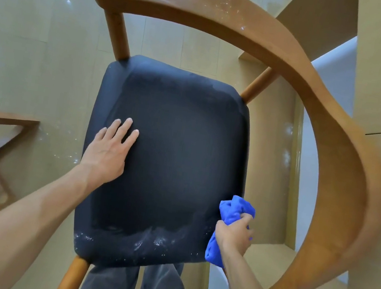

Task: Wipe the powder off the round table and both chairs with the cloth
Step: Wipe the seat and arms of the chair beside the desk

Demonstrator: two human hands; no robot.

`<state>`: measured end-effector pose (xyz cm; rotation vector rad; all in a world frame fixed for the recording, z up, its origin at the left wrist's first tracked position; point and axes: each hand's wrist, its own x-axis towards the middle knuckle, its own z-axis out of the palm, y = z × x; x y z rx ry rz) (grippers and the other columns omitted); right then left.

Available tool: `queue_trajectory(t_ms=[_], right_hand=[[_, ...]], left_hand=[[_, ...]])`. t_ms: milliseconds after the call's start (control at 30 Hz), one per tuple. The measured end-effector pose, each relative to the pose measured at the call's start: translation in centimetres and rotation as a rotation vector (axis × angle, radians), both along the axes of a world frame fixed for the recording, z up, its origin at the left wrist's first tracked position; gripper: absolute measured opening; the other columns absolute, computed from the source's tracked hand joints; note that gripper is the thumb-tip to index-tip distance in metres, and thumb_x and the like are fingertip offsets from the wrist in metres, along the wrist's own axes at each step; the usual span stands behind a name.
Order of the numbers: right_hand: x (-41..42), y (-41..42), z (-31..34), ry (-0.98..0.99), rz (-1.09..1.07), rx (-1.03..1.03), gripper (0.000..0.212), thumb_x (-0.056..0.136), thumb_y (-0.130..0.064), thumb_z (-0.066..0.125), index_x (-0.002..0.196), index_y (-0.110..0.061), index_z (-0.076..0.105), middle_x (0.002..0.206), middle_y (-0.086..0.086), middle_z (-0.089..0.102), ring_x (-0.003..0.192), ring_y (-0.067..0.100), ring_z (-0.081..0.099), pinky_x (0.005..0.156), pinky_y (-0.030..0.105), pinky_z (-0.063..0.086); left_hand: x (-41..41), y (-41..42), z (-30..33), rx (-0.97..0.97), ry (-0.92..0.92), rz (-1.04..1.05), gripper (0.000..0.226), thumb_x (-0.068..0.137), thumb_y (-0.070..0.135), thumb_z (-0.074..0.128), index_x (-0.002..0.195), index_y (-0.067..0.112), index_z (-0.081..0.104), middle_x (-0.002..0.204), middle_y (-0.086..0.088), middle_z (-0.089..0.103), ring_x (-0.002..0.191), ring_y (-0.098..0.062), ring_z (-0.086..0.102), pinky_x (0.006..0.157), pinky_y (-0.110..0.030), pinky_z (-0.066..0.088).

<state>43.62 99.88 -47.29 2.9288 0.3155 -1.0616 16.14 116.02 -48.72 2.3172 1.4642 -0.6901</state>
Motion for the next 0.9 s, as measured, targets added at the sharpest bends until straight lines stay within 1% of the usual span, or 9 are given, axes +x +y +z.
queue_trajectory(t_ms=[100, 200, 333, 400, 500, 567, 667, 833, 900], right_hand=[[-5.3, 0.0, 0.7, -0.021, 0.022, -0.149, 0.043, 0.08, -0.012, 0.055, 0.116, -0.019, 0.032, 0.125, 0.016, 0.034, 0.112, 0.043, 0.044, 0.087, 0.047, 0.043], [-12.0, -0.1, 1.2, 0.045, 0.069, -0.191, 0.061, 0.082, -0.016, 0.056, 0.135, -0.023, 0.026, 0.131, 0.015, 0.03, 0.118, 0.038, 0.039, 0.087, 0.044, 0.044], [-20.7, -0.2, 1.6, 0.215, 0.3, -0.188, 0.07, 0.081, -0.011, 0.06, 0.137, -0.027, 0.02, 0.131, 0.01, 0.025, 0.116, 0.031, 0.036, 0.082, 0.04, 0.046], [-24.3, -0.1, 1.7, 0.319, 0.529, -0.159, 0.069, 0.08, -0.006, 0.063, 0.131, -0.028, 0.022, 0.131, 0.011, 0.025, 0.117, 0.034, 0.033, 0.085, 0.045, 0.045], [-27.0, 0.2, 2.4, 0.476, 1.019, -0.096, 0.06, 0.081, 0.0, 0.064, 0.128, -0.022, 0.033, 0.13, 0.018, 0.029, 0.116, 0.042, 0.034, 0.087, 0.059, 0.039], [-26.4, -0.2, 2.4, 0.451, 1.421, -0.012, 0.052, 0.081, -0.004, 0.066, 0.125, -0.02, 0.042, 0.127, 0.018, 0.032, 0.113, 0.042, 0.038, 0.086, 0.058, 0.039], [-23.4, -1.3, 2.0, 0.345, 1.954, 0.091, 0.048, 0.087, -0.021, 0.065, 0.13, -0.028, 0.044, 0.135, 0.013, 0.033, 0.117, 0.037, 0.041, 0.091, 0.052, 0.042], [-18.6, -1.5, 1.4, 0.318, 2.277, 0.188, 0.045, 0.083, -0.03, 0.066, 0.123, -0.035, 0.048, 0.131, 0.004, 0.043, 0.106, 0.027, 0.053, 0.078, 0.04, 0.051], [-15.8, -1.5, 1.4, 0.325, 2.41, 0.162, 0.039, 0.078, -0.036, 0.069, 0.113, -0.043, 0.054, 0.123, -0.002, 0.052, 0.098, 0.022, 0.057, 0.073, 0.035, 0.051]], left_hand=[[-0.3, 0.4, 0.2, -0.037, -0.016, 0.004, 0.076, 0.092, 0.022, 0.048, 0.153, 0.02, 0.004, 0.16, -0.005, -0.012, 0.147, -0.027, -0.005, 0.117, -0.038, 0.017], [-0.3, 1.0, 0.7, -0.108, -0.042, 0.023, 0.076, 0.09, 0.017, 0.049, 0.153, 0.022, 0.005, 0.16, -0.002, -0.012, 0.147, -0.024, -0.006, 0.114, -0.036, 0.023], [-0.2, 1.9, 1.4, -0.169, -0.065, 0.048, 0.078, 0.087, 0.011, 0.048, 0.153, 0.025, 0.009, 0.16, 0.001, -0.012, 0.147, -0.021, -0.005, 0.11, -0.035, 0.03], [-0.2, 2.0, 1.5, -0.182, -0.078, 0.043, 0.078, 0.087, 0.011, 0.048, 0.153, 0.026, 0.01, 0.16, 0.001, -0.013, 0.148, -0.02, -0.005, 0.11, -0.035, 0.031], [-0.2, 2.1, 1.7, -0.191, -0.086, 0.024, 0.077, 0.087, 0.011, 0.049, 0.153, 0.026, 0.011, 0.16, 0.001, -0.013, 0.148, -0.019, -0.005, 0.111, -0.035, 0.03], [-0.5, 2.2, 1.7, -0.193, -0.088, 0.013, 0.076, 0.088, 0.011, 0.047, 0.153, 0.027, 0.011, 0.16, 0.001, -0.013, 0.148, -0.019, -0.005, 0.111, -0.035, 0.029], [-0.7, 1.9, 1.6, -0.189, -0.1, 0.014, 0.075, 0.089, 0.011, 0.045, 0.153, 0.027, 0.01, 0.16, 0.002, -0.013, 0.148, -0.018, -0.006, 0.112, -0.035, 0.027], [-1.4, 1.7, 1.3, -0.187, -0.08, -0.009, 0.075, 0.09, 0.014, 0.045, 0.153, 0.029, 0.007, 0.16, 0.001, -0.014, 0.148, -0.02, -0.007, 0.117, -0.037, 0.02], [-1.4, 1.6, 1.3, -0.188, -0.075, 0.006, 0.074, 0.091, 0.014, 0.045, 0.153, 0.029, 0.008, 0.16, 0.001, -0.014, 0.148, -0.02, -0.008, 0.118, -0.037, 0.02]])
